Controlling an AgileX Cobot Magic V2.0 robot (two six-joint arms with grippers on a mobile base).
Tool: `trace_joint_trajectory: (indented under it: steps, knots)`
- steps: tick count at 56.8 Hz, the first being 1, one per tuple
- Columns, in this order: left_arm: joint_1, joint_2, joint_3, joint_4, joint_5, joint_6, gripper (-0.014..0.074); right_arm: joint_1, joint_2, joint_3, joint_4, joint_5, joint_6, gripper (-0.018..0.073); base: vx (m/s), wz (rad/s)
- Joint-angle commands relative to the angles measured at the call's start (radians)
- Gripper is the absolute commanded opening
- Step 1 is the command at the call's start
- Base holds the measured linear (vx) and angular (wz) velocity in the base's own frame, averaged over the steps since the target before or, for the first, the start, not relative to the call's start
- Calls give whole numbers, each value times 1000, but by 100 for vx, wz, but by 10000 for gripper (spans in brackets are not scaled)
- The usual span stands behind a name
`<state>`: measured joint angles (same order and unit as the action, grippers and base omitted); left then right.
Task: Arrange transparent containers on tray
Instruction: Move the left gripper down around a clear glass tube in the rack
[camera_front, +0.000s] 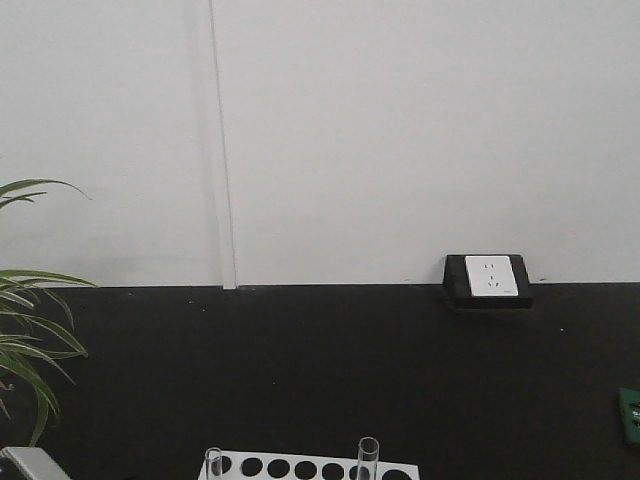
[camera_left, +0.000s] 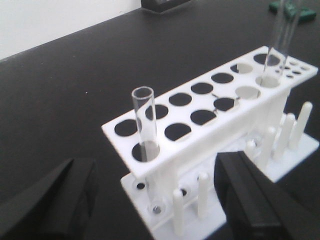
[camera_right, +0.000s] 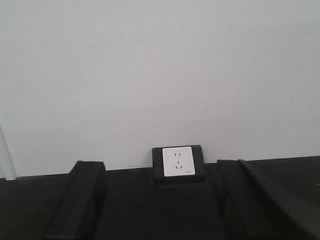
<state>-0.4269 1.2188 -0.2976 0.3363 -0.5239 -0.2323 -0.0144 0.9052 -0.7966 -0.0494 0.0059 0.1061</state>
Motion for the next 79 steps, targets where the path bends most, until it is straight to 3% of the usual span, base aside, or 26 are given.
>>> trace_joint_trajectory:
  steps: [1, 11, 22, 27, 45, 52, 62, 79]
  knots:
    - [-4, 66, -23, -39, -222, -7, 594, -6, -8, -37, -10, -96, -4, 501, 0, 0]
    - [-4, 228, -23, -51, -434, 23, 594, -6, -8, -37, -9, -96, -4, 501, 0, 0]
    - [-4, 341, -23, -216, -584, 112, 594, -6, -8, -37, -9, -98, -4, 501, 0, 0]
    - [-4, 354, -23, -229, -609, 120, 594, -6, -8, -37, -9, -100, -4, 501, 0, 0]
    - [-4, 355, -41, -200, -608, 127, 594, -6, -8, -37, -9, -132, -4, 501, 0, 0]
    - [-4, 355, -89, -160, -546, 127, 594, -6, -8, -37, -9, -133, -4, 501, 0, 0]
    - [-4, 377, -154, -161, -480, 154, 594, -6, -8, -37, -9, -133, -4, 501, 0, 0]
    - [-4, 451, -163, -152, -539, 143, 547, -6, -8, -37, -6, -134, -4, 501, 0, 0]
